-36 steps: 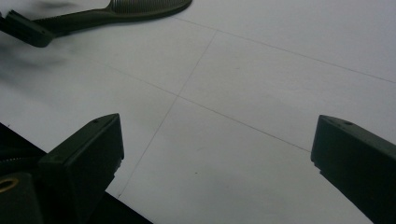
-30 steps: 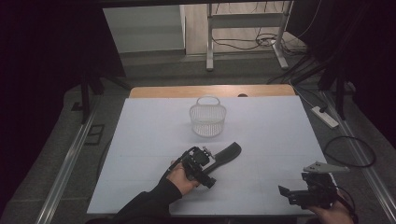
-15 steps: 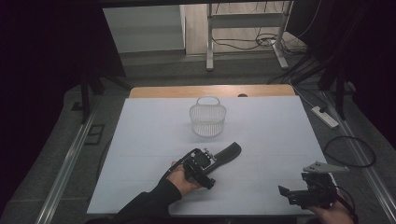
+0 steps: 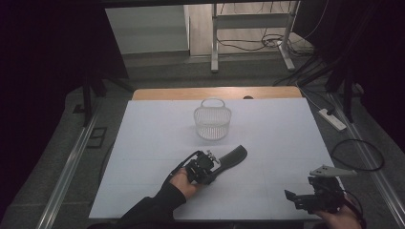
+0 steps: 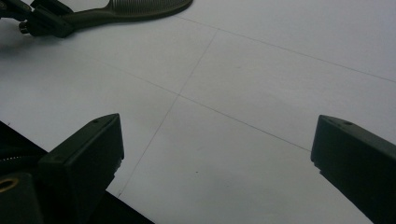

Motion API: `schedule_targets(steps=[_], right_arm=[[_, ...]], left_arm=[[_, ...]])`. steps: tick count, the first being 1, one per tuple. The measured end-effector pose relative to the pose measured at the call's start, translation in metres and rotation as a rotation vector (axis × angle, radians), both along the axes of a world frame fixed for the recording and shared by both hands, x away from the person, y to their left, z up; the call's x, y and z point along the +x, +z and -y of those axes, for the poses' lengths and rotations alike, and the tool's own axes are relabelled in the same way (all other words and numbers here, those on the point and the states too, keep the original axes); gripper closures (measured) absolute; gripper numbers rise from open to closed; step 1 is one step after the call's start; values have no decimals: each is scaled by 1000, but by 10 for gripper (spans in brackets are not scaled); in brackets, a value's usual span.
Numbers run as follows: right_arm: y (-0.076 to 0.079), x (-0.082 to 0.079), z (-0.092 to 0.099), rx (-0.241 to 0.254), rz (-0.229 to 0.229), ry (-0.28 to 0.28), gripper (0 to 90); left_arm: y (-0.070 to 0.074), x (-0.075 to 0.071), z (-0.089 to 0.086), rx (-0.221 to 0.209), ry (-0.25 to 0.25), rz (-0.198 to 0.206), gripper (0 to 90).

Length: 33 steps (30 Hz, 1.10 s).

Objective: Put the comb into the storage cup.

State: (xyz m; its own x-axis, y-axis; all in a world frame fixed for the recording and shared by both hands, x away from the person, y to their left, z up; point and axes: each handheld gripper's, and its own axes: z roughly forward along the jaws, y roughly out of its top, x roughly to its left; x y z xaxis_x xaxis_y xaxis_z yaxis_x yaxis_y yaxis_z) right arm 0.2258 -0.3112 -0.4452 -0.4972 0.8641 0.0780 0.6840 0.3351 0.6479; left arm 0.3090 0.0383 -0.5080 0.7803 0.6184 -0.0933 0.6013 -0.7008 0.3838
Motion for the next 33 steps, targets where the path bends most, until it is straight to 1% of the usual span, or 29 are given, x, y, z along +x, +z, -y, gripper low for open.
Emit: schedule_targets(steps=[2, 6, 7, 9, 11, 14, 17, 18, 19, 27, 32, 33], right_arm=[[0, 0, 0, 0, 0, 1, 30], [0, 0, 0, 1, 1, 1, 30], [0, 0, 0, 3, 1, 1, 30], [0, 0, 0, 3, 2, 1, 30], [0, 0, 1, 4, 1, 1, 30], [0, 0, 1, 5, 2, 1, 30], [0, 0, 0, 4, 2, 2, 30], [0, 0, 0, 4, 2, 2, 30], [0, 0, 0, 5, 3, 2, 30], [1, -1, 0, 5, 8, 2, 30], [1, -1, 0, 5, 12, 7, 30], [1, -1, 0, 4, 14, 9, 29]], left_arm=[[0, 1, -2, -18, 11, -11, 726], [-1, 4, -7, -75, 32, -38, 727], [-1, 5, -8, -81, 34, -38, 727], [1, 5, -9, -86, 32, -28, 727], [5, 5, -10, -102, 30, -26, 727], [9, 3, -13, -128, 22, -12, 728], [13, 1, -15, -143, 11, 3, 727], [14, 0, -15, -158, 16, 8, 727], [15, 0, -16, -165, 10, 10, 727], [26, -6, -22, -206, -16, 60, 727], [33, -9, -28, -236, -16, 84, 727], [35, -9, -30, -247, -15, 85, 727]])
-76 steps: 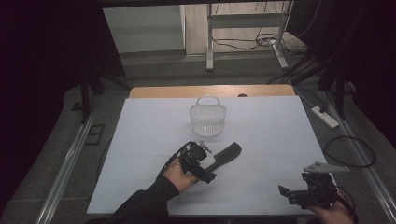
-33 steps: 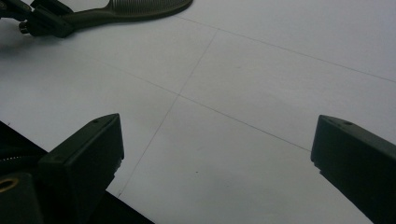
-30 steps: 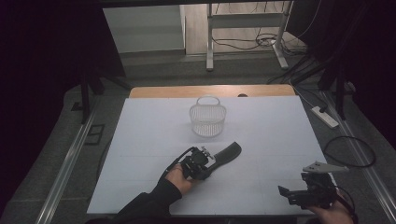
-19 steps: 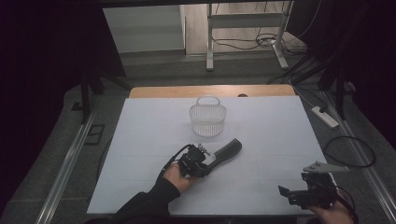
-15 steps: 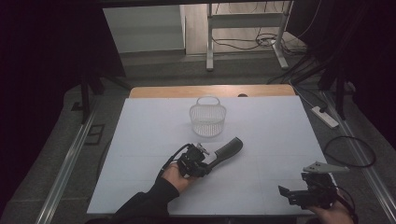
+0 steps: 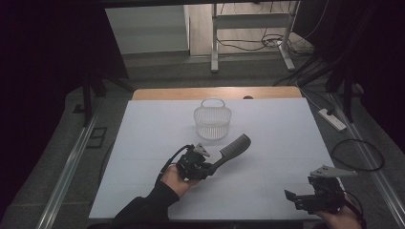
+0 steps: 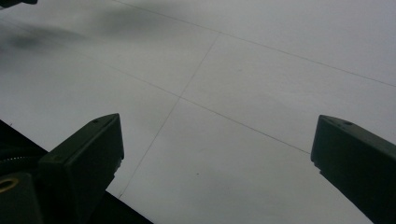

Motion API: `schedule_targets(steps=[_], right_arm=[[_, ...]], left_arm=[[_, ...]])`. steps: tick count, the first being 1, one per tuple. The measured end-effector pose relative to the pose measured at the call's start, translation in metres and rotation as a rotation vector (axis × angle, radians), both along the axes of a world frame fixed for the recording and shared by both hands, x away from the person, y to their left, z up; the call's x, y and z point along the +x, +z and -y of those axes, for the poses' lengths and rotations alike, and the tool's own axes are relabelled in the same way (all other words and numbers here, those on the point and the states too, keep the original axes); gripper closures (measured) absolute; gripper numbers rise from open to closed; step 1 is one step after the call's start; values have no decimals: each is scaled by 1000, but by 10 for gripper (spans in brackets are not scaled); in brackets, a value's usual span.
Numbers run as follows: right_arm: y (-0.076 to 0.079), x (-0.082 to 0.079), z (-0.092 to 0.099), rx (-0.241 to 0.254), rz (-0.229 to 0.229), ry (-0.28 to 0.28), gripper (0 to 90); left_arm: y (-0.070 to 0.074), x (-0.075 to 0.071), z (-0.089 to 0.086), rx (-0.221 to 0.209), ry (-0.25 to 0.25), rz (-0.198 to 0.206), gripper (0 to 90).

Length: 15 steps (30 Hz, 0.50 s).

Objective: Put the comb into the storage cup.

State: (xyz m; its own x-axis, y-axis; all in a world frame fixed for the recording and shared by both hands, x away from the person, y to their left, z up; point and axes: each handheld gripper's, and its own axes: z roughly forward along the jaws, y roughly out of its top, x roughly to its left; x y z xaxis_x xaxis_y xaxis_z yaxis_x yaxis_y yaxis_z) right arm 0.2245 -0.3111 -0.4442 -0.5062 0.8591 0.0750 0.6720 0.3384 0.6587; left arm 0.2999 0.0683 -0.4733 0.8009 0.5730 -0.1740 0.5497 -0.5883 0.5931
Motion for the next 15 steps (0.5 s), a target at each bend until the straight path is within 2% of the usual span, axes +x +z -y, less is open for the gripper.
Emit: schedule_targets(steps=[9, 15], right_arm=[[1, -1, -1, 0, 8, 9, 22], [2, -3, -2, 6, 32, 39, 5]], left_arm=[[7, -5, -11, -29, -10, 17, 726], [13, -8, -20, -57, -4, 34, 726]])
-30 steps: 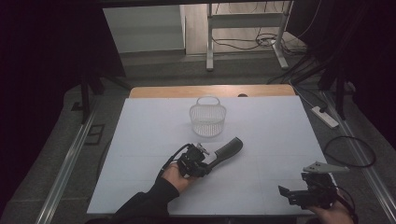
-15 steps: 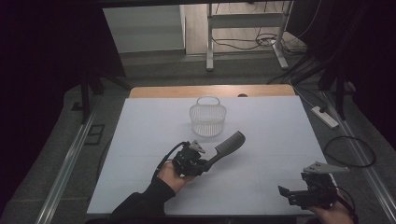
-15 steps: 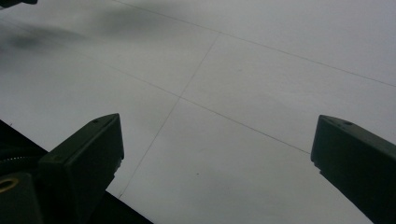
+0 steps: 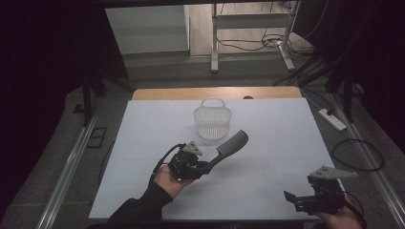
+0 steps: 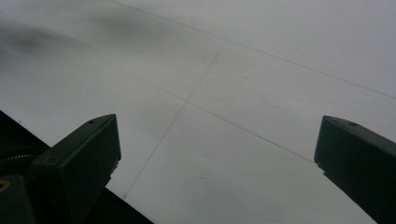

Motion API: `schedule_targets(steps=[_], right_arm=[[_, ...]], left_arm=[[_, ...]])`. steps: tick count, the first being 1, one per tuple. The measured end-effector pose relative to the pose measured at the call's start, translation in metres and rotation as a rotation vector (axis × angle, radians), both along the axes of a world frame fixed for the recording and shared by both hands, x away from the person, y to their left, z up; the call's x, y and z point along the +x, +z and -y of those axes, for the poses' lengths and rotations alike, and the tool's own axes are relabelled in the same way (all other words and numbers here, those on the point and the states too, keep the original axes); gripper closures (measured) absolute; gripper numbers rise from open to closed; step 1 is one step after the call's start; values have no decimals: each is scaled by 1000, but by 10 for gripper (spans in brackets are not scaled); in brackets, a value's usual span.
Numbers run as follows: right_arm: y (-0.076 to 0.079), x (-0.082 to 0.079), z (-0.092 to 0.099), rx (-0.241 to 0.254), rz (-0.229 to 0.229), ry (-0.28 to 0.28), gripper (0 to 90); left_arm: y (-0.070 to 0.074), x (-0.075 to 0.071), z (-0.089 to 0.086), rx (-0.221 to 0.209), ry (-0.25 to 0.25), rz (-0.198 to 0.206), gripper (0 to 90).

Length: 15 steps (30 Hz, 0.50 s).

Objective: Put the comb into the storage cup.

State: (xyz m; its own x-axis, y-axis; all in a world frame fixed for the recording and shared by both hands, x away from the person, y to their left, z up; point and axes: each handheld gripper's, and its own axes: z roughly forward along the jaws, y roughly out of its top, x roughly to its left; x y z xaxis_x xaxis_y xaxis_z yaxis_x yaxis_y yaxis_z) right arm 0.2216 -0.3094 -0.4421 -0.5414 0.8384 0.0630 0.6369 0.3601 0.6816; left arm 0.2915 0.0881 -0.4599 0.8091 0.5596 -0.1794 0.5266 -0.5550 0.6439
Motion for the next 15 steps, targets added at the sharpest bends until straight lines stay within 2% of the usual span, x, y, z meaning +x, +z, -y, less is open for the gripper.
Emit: schedule_targets(steps=[5, 10, 15], right_arm=[[2, -1, -2, 18, 37, 30, 0], [5, 3, -5, 42, 45, 64, 0], [11, 8, -7, 126, 55, 86, 0]], left_arm=[[4, -3, -7, -18, 11, 17, 726], [9, -9, -14, -31, 20, 37, 726], [12, -14, -21, -35, 30, 50, 726]])
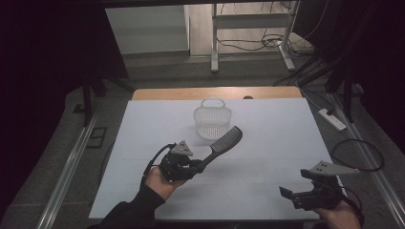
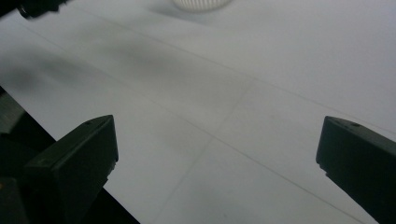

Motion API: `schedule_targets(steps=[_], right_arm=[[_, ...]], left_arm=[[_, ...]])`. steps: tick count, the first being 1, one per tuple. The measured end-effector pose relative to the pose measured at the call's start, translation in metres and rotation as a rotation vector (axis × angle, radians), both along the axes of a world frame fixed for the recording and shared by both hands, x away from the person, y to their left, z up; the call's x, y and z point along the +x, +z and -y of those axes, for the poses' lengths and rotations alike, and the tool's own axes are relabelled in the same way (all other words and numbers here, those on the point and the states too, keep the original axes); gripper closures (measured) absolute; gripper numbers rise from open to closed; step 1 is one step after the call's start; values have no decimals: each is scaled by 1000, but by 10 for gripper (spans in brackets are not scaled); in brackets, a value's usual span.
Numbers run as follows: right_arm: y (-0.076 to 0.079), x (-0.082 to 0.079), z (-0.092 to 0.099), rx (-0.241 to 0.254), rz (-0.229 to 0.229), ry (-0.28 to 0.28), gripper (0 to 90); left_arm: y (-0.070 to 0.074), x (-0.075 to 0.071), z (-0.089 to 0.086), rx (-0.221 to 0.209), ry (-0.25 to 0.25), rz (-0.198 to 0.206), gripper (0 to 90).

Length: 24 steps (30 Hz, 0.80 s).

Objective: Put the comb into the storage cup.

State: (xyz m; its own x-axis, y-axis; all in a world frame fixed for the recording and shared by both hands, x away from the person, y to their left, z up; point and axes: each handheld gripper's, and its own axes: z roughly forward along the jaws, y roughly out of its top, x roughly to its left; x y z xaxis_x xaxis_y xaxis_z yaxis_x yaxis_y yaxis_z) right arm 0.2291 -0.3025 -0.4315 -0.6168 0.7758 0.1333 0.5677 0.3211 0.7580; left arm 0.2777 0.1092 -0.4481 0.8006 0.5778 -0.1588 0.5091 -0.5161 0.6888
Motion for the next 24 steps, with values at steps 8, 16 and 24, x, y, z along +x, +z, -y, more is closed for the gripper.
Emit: schedule_targets(steps=[8, 16, 24], right_arm=[[4, 8, -12, 6, 22, 56, 0], [9, 17, -25, 22, 33, 84, 0], [12, 21, -36, 75, 26, 102, 0]], left_arm=[[4, -9, -9, -2, 7, 18, 726], [6, -21, -18, -7, 21, 35, 726], [9, -33, -26, -24, 42, 53, 726]])
